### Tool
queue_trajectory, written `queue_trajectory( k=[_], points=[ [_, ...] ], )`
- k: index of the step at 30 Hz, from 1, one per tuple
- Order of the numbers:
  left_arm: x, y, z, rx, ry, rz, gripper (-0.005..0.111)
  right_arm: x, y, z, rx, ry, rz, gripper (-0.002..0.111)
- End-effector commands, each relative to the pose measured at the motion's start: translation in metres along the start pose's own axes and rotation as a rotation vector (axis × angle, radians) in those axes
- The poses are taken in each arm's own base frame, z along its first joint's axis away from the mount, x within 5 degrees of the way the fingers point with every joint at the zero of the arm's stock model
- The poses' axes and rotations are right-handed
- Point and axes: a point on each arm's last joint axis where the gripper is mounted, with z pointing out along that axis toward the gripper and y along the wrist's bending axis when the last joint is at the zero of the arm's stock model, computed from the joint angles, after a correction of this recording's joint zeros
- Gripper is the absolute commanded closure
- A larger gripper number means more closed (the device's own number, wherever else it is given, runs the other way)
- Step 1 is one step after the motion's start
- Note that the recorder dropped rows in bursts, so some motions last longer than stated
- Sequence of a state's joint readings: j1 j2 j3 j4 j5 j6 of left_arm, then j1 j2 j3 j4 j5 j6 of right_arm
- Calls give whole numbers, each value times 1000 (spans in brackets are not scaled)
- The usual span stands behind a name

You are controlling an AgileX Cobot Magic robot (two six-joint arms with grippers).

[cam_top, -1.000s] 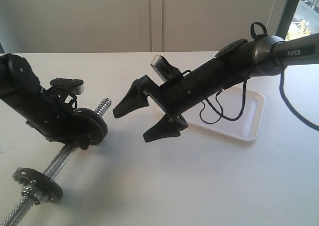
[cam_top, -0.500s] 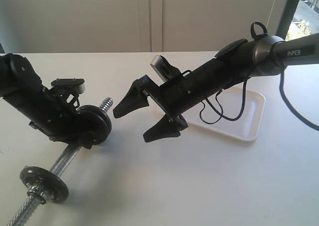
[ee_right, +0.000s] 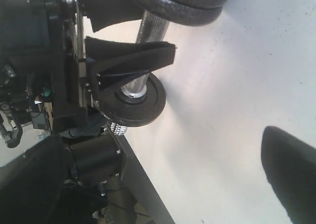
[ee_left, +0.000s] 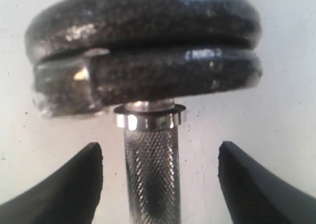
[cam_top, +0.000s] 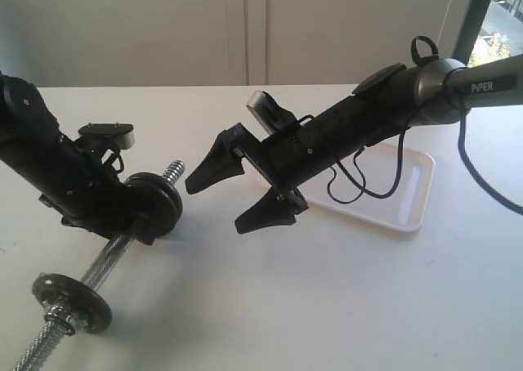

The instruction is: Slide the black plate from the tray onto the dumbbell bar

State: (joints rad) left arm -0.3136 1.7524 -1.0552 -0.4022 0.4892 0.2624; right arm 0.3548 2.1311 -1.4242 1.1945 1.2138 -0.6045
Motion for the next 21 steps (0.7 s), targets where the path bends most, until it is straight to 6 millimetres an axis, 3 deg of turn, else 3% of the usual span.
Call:
queue_trajectory(
  k=[1,6,9,11,15,21],
  points=[
    [2,6,-17,8,3,-45,37,-1,4,-5,-5,-8,-13,3],
    [2,7,-41,5,-45,-51,37,-1,4,-5,-8,-11,-12,4],
    [3,2,-59,2,-91,-32,37,-2,5,-5,-15,-16,-11,16],
    [4,-2,-72,1,-126,-10,37,-5,8,-7,-20,-25,-20,39],
    [8,-10,-98,-19,-190,48,41,-8,15,-16,-34,-59,-39,107],
    [20,-20,-133,-63,-254,120,63,-5,44,-48,-34,-138,-150,108]
  ],
)
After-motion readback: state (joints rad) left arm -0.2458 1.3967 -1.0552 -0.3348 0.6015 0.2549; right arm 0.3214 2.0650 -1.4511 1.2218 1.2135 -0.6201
